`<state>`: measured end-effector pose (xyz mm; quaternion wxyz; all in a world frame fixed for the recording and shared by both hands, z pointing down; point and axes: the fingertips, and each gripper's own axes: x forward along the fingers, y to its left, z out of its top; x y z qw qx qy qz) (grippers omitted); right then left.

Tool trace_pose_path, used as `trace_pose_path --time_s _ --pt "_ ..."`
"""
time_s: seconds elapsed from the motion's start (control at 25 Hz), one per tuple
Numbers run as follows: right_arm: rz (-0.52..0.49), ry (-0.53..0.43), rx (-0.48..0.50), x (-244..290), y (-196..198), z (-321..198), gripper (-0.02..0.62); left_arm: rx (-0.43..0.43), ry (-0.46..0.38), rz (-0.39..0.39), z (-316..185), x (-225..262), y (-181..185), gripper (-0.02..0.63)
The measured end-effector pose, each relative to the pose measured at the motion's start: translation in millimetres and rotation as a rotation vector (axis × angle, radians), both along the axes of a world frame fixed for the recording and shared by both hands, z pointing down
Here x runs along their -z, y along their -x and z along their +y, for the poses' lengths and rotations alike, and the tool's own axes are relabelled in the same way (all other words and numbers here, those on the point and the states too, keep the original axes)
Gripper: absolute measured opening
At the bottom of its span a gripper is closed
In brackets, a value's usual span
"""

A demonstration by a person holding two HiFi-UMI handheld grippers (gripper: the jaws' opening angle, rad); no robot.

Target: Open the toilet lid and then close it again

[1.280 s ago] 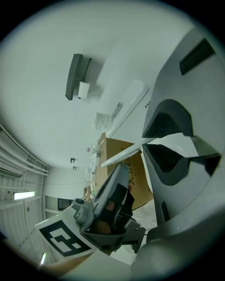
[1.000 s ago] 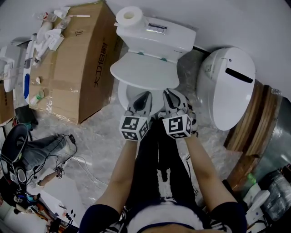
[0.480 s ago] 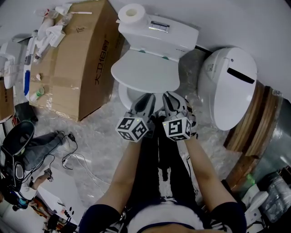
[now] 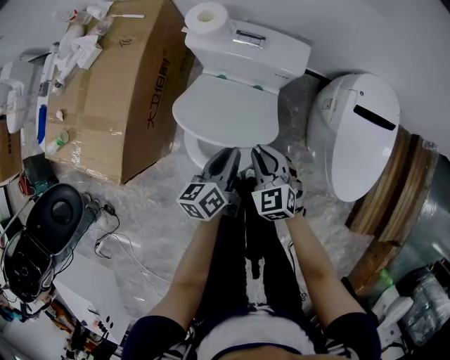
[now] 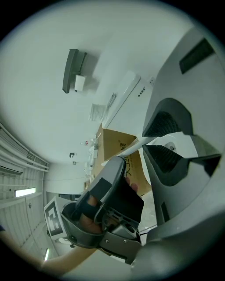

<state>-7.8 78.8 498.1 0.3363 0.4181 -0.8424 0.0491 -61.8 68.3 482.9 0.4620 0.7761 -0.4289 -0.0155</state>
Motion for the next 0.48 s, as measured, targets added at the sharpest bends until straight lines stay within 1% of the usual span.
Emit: trace_pose_path --time_s 0.12,0.32,0.48 --pt "0.0 0.011 0.012 -4 2 6 0.037 0.008 0.024 0.001 6 -5 2 0.051" --pt "0.013 0.041 0.042 -13 7 17 0.037 0.0 0.054 -0.093 18 -15 7 0.065" --pt "0.017 0.064 0.055 -19 11 26 0.037 0.003 0.085 -0.101 27 -22 11 0.069"
